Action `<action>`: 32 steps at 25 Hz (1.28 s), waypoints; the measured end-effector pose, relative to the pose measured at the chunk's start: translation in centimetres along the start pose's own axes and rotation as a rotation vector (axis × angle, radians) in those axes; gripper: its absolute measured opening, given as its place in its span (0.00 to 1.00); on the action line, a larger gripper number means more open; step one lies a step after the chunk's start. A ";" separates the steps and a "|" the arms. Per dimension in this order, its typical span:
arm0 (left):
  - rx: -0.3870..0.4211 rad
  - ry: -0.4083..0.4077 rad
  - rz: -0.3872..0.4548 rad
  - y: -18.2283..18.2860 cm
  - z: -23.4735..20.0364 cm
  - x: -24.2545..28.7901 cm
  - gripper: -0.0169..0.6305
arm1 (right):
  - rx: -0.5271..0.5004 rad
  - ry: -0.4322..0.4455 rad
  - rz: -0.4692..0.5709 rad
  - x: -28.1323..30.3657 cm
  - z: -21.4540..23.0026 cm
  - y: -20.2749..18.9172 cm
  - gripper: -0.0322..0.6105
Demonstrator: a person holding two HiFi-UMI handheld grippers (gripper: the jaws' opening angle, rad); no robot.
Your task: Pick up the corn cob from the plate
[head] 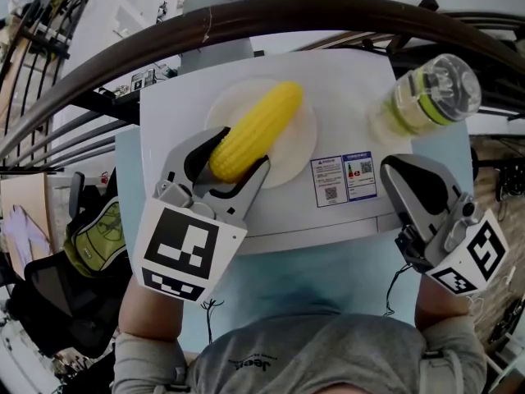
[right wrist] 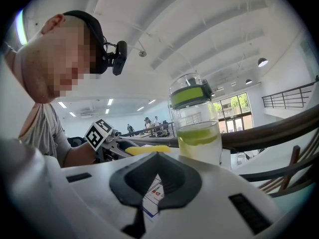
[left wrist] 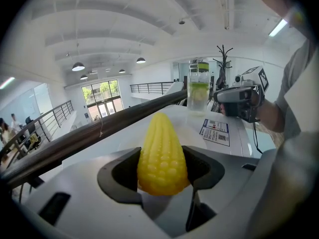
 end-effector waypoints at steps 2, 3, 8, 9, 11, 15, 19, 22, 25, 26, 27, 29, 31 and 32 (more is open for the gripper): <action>0.003 -0.003 0.002 0.0 0.0 0.0 0.43 | -0.001 -0.006 -0.003 0.0 0.1 -0.1 0.07; 0.004 -0.004 0.003 0.0 0.1 0.0 0.43 | -0.002 -0.008 -0.004 0.0 0.1 -0.2 0.07; -0.001 -0.008 0.038 0.2 0.1 -0.4 0.43 | -0.007 -0.014 -0.009 0.0 0.1 -0.2 0.07; -0.008 -0.006 0.050 0.2 0.0 -0.5 0.43 | -0.006 -0.016 -0.009 0.0 0.1 -0.2 0.07; -0.021 0.000 0.073 0.3 -0.2 -0.8 0.43 | -0.007 -0.021 -0.009 0.0 0.2 -0.2 0.07; -0.037 0.009 0.107 0.4 -0.3 -1.1 0.43 | -0.011 -0.036 -0.013 -0.1 0.3 -0.2 0.07; -0.054 0.017 0.145 0.5 -0.3 -1.5 0.43 | -0.019 -0.056 -0.011 -0.6 0.0 0.1 0.07; -0.075 0.022 0.188 1.0 -0.5 -2.3 0.43 | -0.023 -0.070 -0.008 -1.2 -0.4 0.4 0.07; -0.093 0.027 0.227 1.9 -0.7 -3.8 0.43 | -0.023 -0.084 -0.003 -1.8 -1.1 0.9 0.07; -0.096 0.030 0.237 2.2 -0.7 -4.4 0.43 | -0.025 -0.089 -0.001 -2.1 -1.4 1.1 0.07; -0.098 0.032 0.246 2.5 -0.7 -5.2 0.43 | -0.029 -0.092 0.002 -2.4 -1.8 1.3 0.07; -0.102 0.035 0.267 3.2 -0.6 -6.8 0.43 | -0.038 -0.098 0.009 -2.9 -2.7 1.9 0.07; -0.107 0.041 0.296 4.0 -0.6 -8.6 0.43 | -0.043 -0.097 0.020 -3.4 -3.7 2.7 0.07; -0.109 0.047 0.314 4.4 -0.6 -9.6 0.43 | -0.045 -0.096 0.026 -3.6 -4.2 3.2 0.07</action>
Point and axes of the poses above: the fingertips, and each gripper's own axes: x forward along the fingers, z to its right, y out of its top, the point moved 3 cm from there along -x, backward along the fingers, and after that the axes turned 14 degrees about x, right-handed, at the moved point
